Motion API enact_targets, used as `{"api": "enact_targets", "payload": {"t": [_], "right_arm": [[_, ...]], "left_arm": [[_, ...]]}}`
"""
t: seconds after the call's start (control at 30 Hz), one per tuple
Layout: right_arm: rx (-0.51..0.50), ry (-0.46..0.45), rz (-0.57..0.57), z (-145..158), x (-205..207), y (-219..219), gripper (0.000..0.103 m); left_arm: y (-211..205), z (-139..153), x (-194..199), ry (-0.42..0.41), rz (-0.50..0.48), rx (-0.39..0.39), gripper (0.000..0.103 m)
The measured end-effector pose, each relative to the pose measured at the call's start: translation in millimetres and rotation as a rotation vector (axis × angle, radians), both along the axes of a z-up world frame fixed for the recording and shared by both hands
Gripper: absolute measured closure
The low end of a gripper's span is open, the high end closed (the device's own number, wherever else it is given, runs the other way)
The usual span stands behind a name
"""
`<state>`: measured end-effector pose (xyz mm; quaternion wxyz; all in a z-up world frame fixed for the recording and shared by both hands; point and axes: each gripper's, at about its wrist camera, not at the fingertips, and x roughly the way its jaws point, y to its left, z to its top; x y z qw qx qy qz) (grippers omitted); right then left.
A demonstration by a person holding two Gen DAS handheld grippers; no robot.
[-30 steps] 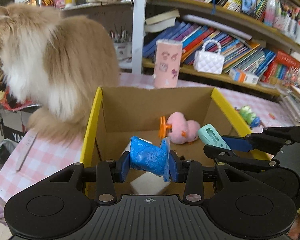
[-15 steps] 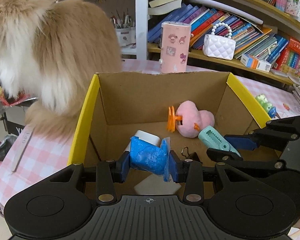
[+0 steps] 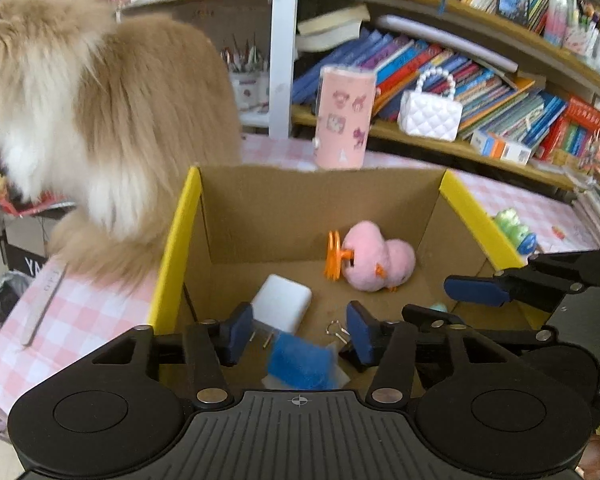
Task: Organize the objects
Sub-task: 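Lower both items into the box and open both tools, then withdraw both open tools from the box toward the pink pig and toy car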
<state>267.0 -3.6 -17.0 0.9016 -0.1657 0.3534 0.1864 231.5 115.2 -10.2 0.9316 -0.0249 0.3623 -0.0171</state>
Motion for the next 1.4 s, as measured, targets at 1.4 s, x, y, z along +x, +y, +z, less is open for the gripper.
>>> {"api": "enact_targets", "payload": {"t": [1.4], "right_arm": [[0.090, -0.066, -0.278, 7.9, -222.1, -13.3, 0.060]], "left_arm": [[21.6, 8.7, -191.5, 0.004, -0.025, -0.021, 0.013]]}}
